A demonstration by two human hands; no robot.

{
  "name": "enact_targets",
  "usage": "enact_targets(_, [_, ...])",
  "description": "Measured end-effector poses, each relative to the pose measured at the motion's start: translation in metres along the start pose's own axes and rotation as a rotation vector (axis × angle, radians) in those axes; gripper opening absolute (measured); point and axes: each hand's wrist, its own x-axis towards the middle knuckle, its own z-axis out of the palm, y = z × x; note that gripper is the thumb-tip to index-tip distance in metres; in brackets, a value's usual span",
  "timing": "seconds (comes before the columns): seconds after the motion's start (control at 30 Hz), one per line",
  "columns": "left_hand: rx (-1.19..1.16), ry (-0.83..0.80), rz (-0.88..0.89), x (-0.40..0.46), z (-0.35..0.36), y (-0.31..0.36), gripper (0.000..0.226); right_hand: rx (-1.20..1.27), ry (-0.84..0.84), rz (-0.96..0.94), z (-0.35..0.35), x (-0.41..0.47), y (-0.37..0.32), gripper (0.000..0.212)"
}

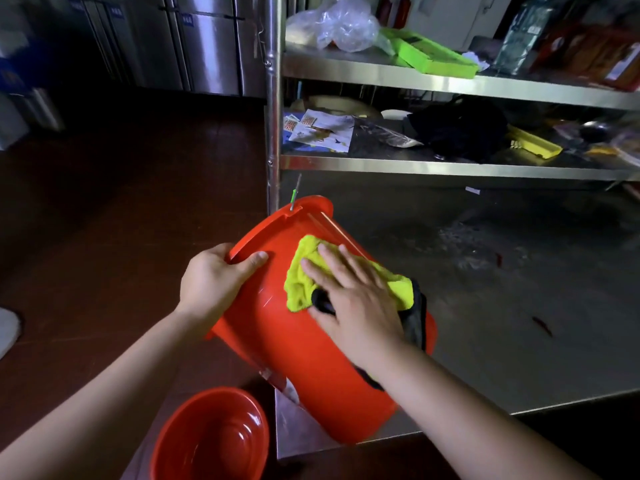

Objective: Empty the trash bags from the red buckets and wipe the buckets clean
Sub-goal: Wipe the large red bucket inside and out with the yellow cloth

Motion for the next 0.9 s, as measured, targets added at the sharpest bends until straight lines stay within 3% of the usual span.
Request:
enact_targets(0.1, [-0.042,0.032,-0.02,-0.008,-0.002,-0.008,0.041,0.267,-0.029,0.265,0.004,0.025,0.037,0.051])
enact_targets(0.2, [-0.033,0.051,-0.015,-0.013,-0.003,-0.011,0.038,0.635,-0.205,0.623,0.001,0.044,0.074,0.038])
enact_targets(0.27, [0.014,0.057,-0.003,-0.011,-0.002,-0.007,0.033,0.722,-0.269,0.703,0.0,0.046,0.084,0.035])
enact_targets(0.37, [0.069,0.052,0.002,-0.008,-0.001,0.001,0.036,0.608,-0.2,0.596,0.001,0.042,0.073,0.041])
enact_targets(0.5, [0.12,0.016,0.001,0.0,0.005,0.014,0.043,0.084,-0.02,0.199,0.001,0.01,0.027,0.062])
enact_targets(0.6, [0.187,0.008,0.011,0.011,0.016,0.034,0.046,-0.158,-0.009,-0.005,0.013,-0.031,-0.012,0.077])
enact_targets(0.7, [0.206,-0.008,0.024,0.017,0.023,0.043,0.049,-0.313,-0.032,-0.187,0.024,-0.061,-0.015,0.068])
enact_targets(0.77, [0.192,-0.032,0.038,0.016,0.027,0.046,0.048,-0.315,-0.005,-0.21,0.02,-0.066,0.0,0.057])
enact_targets(0.9, [0.168,-0.039,0.066,0.012,0.036,0.049,0.049,-0.184,-0.001,-0.087,0.005,-0.061,0.037,0.065])
